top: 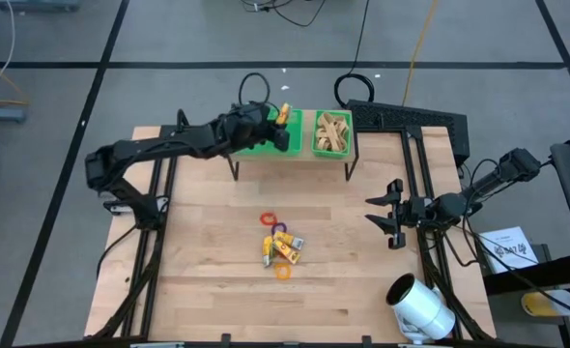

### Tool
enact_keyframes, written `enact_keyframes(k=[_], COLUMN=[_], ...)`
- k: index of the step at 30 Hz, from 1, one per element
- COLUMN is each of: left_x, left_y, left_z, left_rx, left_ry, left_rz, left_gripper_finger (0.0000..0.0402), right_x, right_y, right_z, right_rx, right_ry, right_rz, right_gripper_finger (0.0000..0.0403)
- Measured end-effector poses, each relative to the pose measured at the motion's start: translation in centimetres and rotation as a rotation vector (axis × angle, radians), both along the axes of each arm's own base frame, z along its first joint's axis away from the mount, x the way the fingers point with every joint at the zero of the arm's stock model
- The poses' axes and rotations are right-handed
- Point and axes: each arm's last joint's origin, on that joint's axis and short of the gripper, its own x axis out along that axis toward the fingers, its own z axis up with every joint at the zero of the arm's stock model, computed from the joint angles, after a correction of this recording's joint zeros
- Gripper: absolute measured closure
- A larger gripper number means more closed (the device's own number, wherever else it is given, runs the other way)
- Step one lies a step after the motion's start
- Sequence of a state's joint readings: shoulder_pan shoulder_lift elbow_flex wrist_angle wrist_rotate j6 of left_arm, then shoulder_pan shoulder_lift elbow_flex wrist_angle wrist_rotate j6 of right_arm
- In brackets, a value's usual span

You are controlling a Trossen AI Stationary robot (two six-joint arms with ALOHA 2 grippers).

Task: Pick & Place Office Desk Supplies
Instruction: Put the yellow crayon box into the middle green bin on the shelf

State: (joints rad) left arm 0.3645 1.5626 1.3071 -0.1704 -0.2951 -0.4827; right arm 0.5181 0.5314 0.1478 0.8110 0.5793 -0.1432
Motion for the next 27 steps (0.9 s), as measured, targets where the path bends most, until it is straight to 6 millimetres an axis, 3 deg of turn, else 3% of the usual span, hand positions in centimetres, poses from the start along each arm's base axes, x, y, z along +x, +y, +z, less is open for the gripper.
enact_keyframes(k=[7, 12, 22, 27], left_x=[1.4, 1.7, 1.6, 1.2], left_y=[1.4, 1.4, 1.1, 0.5], left_z=[-3.1, -3.5, -3.2, -2.4], left_rx=[-0.068, -0.062, -0.024, 0.019], left_ry=[0.053, 0.077, 0.099, 0.126], left_rz=[0.033, -0.003, -0.029, -0.124], left_gripper_finger=[0.0293, 0.0285, 0.0167, 0.0133], right_x=[0.0, 0.0, 0.0, 0.0], right_y=[0.0, 0.0, 0.0, 0.0], right_z=[0.0, 0.0, 0.0, 0.0], right_rx=[0.0, -0.001, -0.001, -0.001], right_ry=[0.0, 0.0, 0.0, -0.001], right_rz=[0.002, 0.002, 0.003, 0.003], right_gripper_finger=[0.022, 0.022, 0.022, 0.022])
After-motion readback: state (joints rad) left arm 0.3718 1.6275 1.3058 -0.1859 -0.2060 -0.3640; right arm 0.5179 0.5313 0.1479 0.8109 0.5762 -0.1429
